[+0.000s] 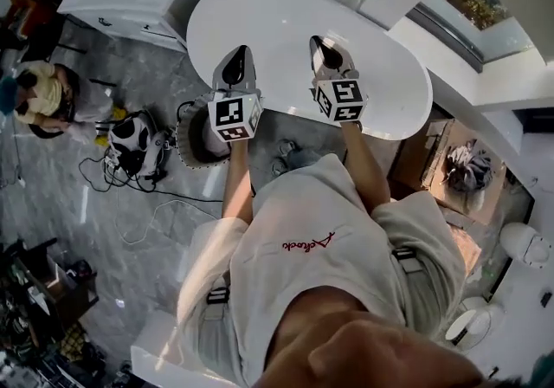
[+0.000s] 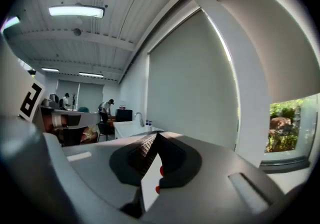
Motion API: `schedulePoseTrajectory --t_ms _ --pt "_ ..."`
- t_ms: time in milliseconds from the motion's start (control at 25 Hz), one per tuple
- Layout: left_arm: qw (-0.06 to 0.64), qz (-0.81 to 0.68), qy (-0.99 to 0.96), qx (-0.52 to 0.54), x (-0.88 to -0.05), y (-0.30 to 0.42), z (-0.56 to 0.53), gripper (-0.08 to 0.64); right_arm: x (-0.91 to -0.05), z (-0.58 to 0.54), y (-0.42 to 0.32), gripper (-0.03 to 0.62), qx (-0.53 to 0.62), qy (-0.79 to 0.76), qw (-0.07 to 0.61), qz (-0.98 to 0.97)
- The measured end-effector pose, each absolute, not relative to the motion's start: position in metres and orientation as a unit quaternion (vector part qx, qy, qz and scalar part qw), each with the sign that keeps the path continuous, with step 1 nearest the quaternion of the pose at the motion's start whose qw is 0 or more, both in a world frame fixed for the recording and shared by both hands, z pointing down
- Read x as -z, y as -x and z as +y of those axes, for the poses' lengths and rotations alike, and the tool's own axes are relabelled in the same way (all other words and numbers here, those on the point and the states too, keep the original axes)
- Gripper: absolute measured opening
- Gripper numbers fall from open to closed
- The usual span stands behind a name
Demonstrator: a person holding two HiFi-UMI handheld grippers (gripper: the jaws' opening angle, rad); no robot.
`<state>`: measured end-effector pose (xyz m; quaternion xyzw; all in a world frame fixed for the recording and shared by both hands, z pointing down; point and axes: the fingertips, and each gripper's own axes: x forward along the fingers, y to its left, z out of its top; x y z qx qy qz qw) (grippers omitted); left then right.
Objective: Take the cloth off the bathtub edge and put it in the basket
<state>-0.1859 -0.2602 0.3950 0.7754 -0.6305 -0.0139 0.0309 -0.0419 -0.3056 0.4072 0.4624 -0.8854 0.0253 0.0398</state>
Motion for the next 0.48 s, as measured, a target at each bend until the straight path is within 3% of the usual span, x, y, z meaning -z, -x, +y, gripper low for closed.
schedulePoseTrajectory --t_ms 480 --pt "0.036 -0.477 -0.878 -0.011 -0.406 0.024 -0.264 0.000 -0.413 -0.249 -0.145 0.006 -0.033 -0.631 0.028 -0.774"
